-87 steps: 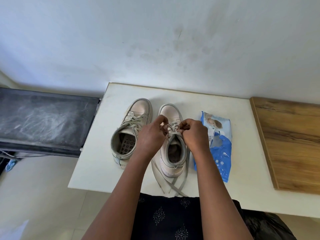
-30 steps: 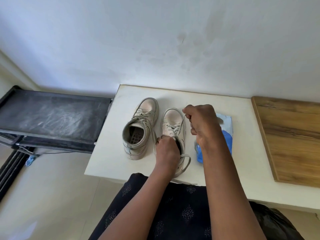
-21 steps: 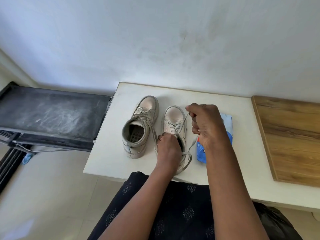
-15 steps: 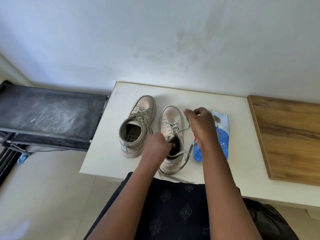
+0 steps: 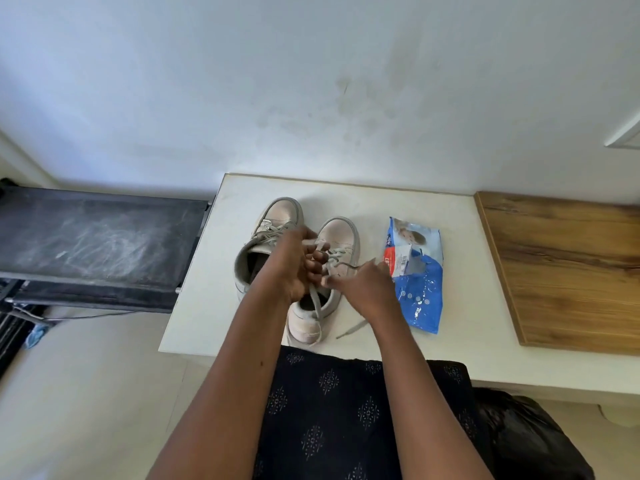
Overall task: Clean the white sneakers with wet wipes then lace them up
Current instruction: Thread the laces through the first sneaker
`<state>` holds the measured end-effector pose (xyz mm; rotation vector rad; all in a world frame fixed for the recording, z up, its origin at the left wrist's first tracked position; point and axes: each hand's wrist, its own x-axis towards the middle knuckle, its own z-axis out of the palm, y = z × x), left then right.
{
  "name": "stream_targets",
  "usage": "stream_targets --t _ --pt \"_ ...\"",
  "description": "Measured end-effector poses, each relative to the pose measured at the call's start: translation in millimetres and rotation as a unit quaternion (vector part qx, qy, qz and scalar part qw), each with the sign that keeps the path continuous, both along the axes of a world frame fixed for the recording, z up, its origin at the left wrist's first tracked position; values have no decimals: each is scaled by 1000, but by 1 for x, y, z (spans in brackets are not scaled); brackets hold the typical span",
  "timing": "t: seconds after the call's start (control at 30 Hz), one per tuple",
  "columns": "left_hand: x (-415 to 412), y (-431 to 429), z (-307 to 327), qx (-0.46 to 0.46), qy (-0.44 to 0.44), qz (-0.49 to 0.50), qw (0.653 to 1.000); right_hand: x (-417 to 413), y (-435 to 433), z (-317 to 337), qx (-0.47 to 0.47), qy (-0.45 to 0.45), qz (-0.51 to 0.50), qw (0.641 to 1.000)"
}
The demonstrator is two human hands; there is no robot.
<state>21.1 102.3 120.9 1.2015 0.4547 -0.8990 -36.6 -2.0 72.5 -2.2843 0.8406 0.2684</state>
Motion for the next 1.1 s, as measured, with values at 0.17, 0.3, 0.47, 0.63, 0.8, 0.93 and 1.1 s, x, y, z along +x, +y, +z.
stream_targets --t 0.17,0.3,0.47,0.63,0.8,0.93,1.1 --pt "1 0 21 270 -224 -166 922 0 40 -6 -27 20 -7 999" --pt "9 1 36 290 -284 -149 902 7 59 -12 -32 7 -28 999" --pt "9 3 39 330 -338 -122 873 8 39 -17 -71 23 -46 996" --pt "-1 0 36 314 -372 -94 869 8 38 -26 -141 6 -49 989" --pt "-5 1 51 272 -362 34 891 10 39 -25 -131 5 -45 990" --pt "-10 8 54 237 -349 68 904 11 38 -23 -121 10 -39 992" --pt "-6 9 47 231 -366 83 898 11 38 -25 -121 6 -40 992"
